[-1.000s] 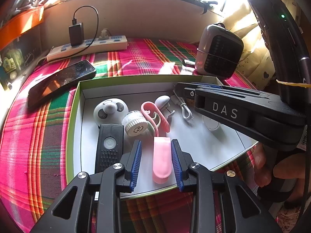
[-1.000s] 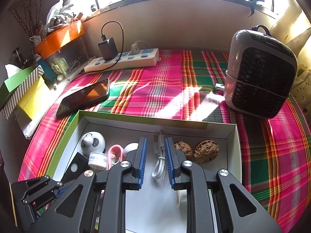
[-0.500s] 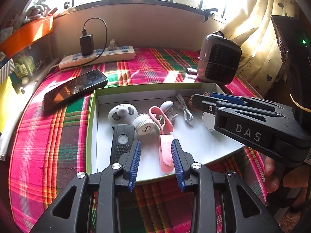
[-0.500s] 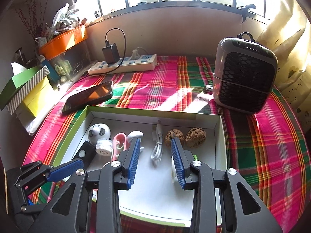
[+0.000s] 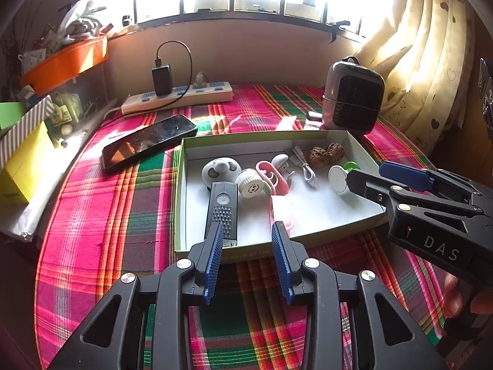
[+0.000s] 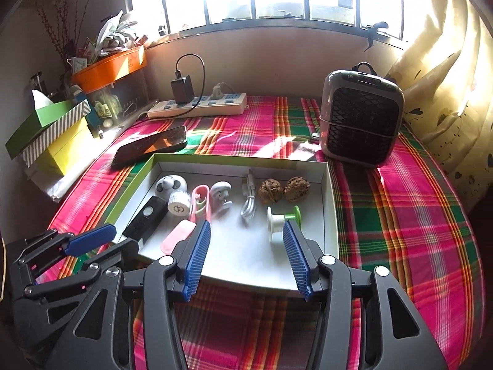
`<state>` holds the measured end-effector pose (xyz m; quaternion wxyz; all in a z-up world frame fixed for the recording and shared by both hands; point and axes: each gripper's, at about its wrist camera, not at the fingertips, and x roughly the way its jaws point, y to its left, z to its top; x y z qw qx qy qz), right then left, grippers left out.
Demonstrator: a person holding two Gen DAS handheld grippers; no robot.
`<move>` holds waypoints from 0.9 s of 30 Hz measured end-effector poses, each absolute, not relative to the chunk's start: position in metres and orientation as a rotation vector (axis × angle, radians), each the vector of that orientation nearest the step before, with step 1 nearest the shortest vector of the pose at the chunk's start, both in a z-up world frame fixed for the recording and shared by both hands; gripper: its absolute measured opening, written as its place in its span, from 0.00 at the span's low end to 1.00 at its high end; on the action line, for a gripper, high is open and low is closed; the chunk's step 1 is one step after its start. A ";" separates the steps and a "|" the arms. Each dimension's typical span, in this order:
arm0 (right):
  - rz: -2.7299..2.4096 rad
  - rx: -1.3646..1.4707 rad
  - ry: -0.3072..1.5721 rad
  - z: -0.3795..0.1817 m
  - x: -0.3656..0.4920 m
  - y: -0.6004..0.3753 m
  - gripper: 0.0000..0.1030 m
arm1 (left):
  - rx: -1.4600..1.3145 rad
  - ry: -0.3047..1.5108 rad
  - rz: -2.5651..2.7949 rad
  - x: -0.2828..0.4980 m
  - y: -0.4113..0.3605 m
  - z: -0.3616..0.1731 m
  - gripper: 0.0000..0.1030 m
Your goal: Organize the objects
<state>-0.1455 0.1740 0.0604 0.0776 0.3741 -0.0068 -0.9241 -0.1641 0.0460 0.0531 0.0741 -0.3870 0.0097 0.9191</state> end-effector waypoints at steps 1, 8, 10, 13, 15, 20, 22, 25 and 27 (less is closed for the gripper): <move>-2.768 1.124 -0.018 0.059 -0.141 0.174 0.50 | -1.173 0.024 2.751 -0.161 0.045 0.053 0.30; -2.770 1.170 0.016 0.048 -0.115 0.172 0.56 | -1.212 0.038 2.745 -0.141 0.042 0.045 0.30; -2.769 1.183 0.037 0.043 -0.109 0.170 0.56 | -1.235 0.044 2.736 -0.135 0.041 0.039 0.30; -2.747 1.224 0.030 0.034 -0.102 0.169 0.56 | -1.283 0.050 2.722 -0.127 0.040 0.028 0.30; -2.741 1.247 0.040 0.028 -0.096 0.167 0.56 | -1.308 0.071 2.722 -0.122 0.040 0.023 0.30; -2.733 1.278 0.050 0.018 -0.088 0.164 0.56 | -1.333 0.058 2.727 -0.113 0.038 0.017 0.30; -2.732 1.287 0.061 0.015 -0.085 0.164 0.56 | -1.331 0.078 2.735 -0.110 0.039 0.016 0.30; -2.734 1.304 0.075 0.011 -0.082 0.164 0.57 | -1.333 0.072 2.740 -0.107 0.039 0.014 0.30; -2.735 1.316 0.068 0.009 -0.080 0.165 0.57 | -1.329 0.078 2.751 -0.104 0.040 0.014 0.30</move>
